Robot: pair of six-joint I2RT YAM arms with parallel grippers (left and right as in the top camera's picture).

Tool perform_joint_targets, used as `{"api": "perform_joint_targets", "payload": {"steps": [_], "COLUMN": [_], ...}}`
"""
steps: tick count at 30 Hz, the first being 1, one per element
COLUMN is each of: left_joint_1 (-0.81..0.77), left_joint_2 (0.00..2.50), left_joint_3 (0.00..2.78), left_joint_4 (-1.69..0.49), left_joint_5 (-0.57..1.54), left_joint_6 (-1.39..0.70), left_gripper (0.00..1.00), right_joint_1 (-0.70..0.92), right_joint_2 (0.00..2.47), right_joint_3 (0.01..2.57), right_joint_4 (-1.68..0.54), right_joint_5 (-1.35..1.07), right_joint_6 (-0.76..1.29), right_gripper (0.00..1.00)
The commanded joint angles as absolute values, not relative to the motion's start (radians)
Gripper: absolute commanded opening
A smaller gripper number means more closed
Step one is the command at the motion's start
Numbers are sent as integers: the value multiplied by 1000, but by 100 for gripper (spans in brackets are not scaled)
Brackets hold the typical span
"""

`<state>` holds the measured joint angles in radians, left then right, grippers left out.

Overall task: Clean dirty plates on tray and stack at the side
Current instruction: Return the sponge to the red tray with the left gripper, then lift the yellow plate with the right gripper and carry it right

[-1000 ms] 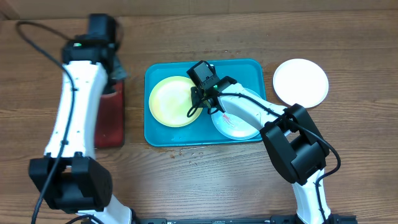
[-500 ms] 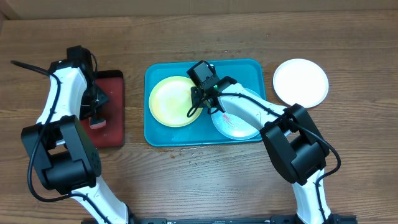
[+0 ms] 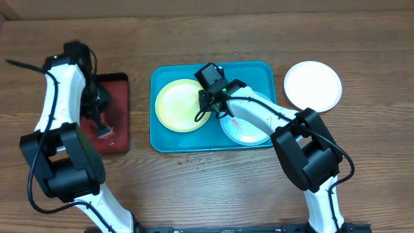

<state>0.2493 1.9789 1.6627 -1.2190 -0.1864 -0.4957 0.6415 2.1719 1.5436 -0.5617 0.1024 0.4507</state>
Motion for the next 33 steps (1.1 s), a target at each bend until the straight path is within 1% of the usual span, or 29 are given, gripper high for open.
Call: {"api": "perform_joint_targets", "payload": {"steps": [1, 2, 3, 4, 5, 6, 8, 10, 15, 17, 21, 26, 33], "left_joint_1": [250, 250, 250, 250, 250, 250, 249, 247, 248, 248, 248, 248, 248], "left_joint_2": [1938, 1931, 1924, 1919, 1918, 1919, 1921, 1921, 1921, 1921, 1921, 1921, 1921], "left_joint_3": [1760, 1769, 1772, 1772, 1772, 1772, 1769, 1769, 1769, 1769, 1769, 1769, 1769], "left_joint_4": [-1245, -1248, -1249, -1249, -1250, -1253, -1259, -1256, -1255, -1251, -1251, -1252, -1251], "left_joint_5": [-135, -136, -137, -137, -137, -137, -133, -126, -126, -126, -126, -126, -126], "left_joint_6": [-494, -494, -494, -494, -494, -494, -495, -495, -495, -494, -494, -494, -494], "left_gripper": [25, 25, 29, 46, 87, 100, 100, 100, 100, 100, 100, 100, 100], "right_joint_1": [639, 642, 646, 649, 654, 659, 674, 699, 786, 824, 872, 906, 911], "right_joint_2": [2170, 2167, 2162, 2154, 2142, 2128, 2093, 2056, 1982, 1961, 1954, 1954, 1954], "right_joint_3": [1541, 1545, 1551, 1562, 1572, 1584, 1616, 1653, 1712, 1713, 1713, 1713, 1713], "right_joint_4": [-565, -564, -565, -568, -574, -579, -596, -622, -651, -626, -551, -447, -264], "right_joint_5": [102, 104, 104, 104, 105, 105, 135, 234, 634, 813, 1058, 1224, 1370], "right_joint_6": [445, 444, 430, 398, 364, 324, 239, 184, 59, -20, -213, -560, -923], "right_gripper": [4, 4, 4, 4, 4, 4, 4, 4, 4, 4, 4, 4, 4]}}
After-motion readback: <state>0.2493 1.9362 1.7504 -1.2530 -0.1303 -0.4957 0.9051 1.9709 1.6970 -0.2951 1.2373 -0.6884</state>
